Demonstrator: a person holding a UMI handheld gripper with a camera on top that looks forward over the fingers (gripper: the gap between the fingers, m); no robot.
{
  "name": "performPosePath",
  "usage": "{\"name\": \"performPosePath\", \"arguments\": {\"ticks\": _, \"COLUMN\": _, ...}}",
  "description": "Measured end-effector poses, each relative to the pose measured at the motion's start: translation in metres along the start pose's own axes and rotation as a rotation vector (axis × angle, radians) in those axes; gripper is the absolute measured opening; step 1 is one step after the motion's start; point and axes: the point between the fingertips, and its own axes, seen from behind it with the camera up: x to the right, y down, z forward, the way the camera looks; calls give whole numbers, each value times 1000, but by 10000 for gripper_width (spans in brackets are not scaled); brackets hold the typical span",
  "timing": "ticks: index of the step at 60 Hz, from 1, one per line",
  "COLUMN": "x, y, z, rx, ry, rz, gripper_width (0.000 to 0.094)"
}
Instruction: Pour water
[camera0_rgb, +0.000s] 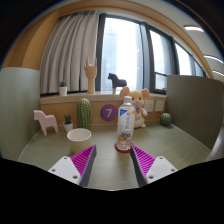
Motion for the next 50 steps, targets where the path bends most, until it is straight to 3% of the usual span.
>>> {"name": "performPosePath", "arguments": {"ticks": 23, "x": -41, "y": -17, "z": -109, "rx": 19, "ry": -68, "rz": -52, "gripper_width": 678}}
{"name": "performPosePath", "arguments": {"ticks": 50, "x": -74, "y": -27, "z": -161, "rx": 57, "ry": -151, "rz": -41, "gripper_width": 678}}
